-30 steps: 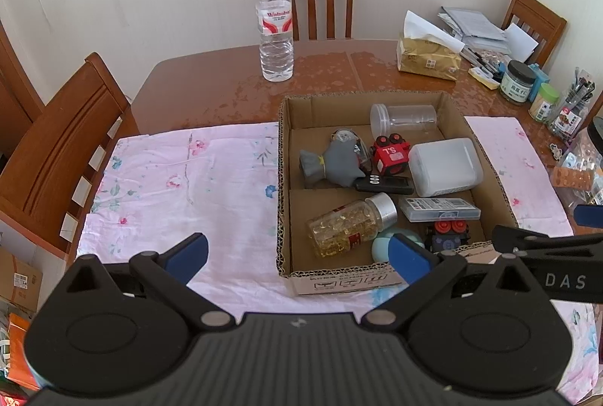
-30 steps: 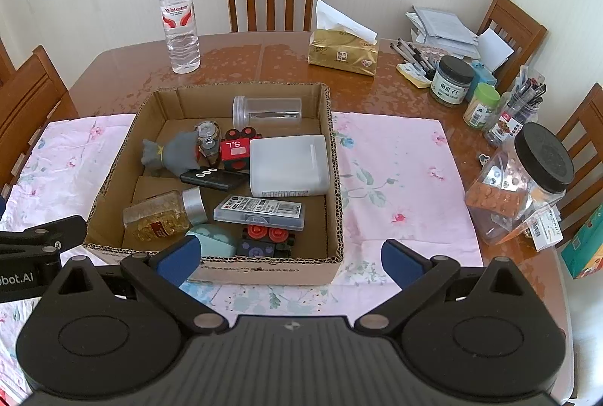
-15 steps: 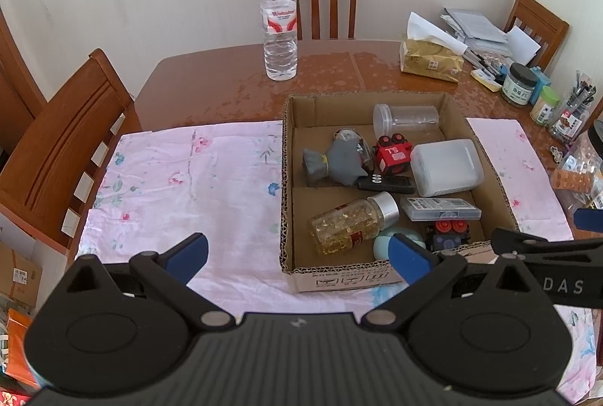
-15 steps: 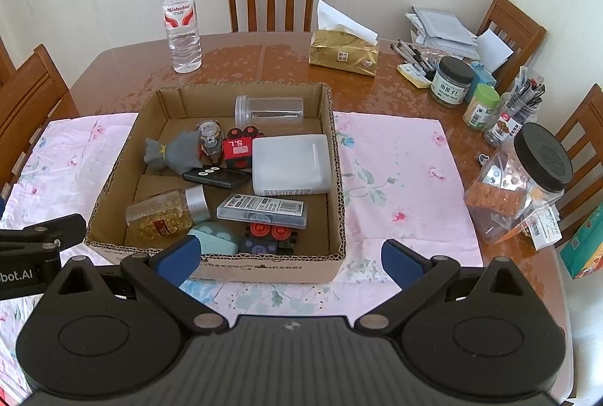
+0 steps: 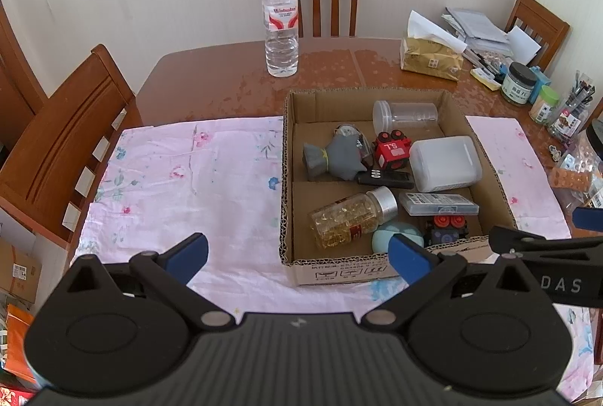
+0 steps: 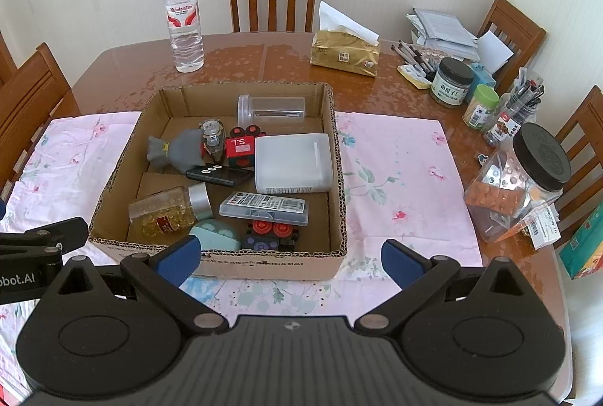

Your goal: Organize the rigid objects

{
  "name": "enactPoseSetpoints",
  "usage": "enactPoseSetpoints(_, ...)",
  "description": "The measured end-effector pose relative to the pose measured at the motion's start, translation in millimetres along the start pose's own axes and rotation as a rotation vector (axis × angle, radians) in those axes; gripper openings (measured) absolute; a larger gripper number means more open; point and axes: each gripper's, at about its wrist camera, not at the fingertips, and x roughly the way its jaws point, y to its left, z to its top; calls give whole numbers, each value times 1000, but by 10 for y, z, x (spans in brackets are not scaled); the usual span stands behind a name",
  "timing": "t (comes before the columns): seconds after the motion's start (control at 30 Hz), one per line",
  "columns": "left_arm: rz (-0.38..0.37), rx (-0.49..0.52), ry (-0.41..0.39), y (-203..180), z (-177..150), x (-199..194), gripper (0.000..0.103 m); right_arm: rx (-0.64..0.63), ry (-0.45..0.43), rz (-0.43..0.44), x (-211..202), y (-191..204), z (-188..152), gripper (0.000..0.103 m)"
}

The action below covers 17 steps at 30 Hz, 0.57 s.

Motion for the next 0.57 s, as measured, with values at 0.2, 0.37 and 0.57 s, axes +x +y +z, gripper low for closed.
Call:
enactPoseSetpoints(0.2, 0, -1, 1, -1, 3, -3, 101, 0, 0, -1, -5, 3, 0, 103)
enactPoseSetpoints(0.37, 0, 1, 0, -4, 5, -6, 101, -1, -1, -2, -7, 2, 0, 103)
enactPoseSetpoints(0.57, 0, 0, 1, -7, 7, -9, 101, -2, -1, -3, -18, -8, 2, 103)
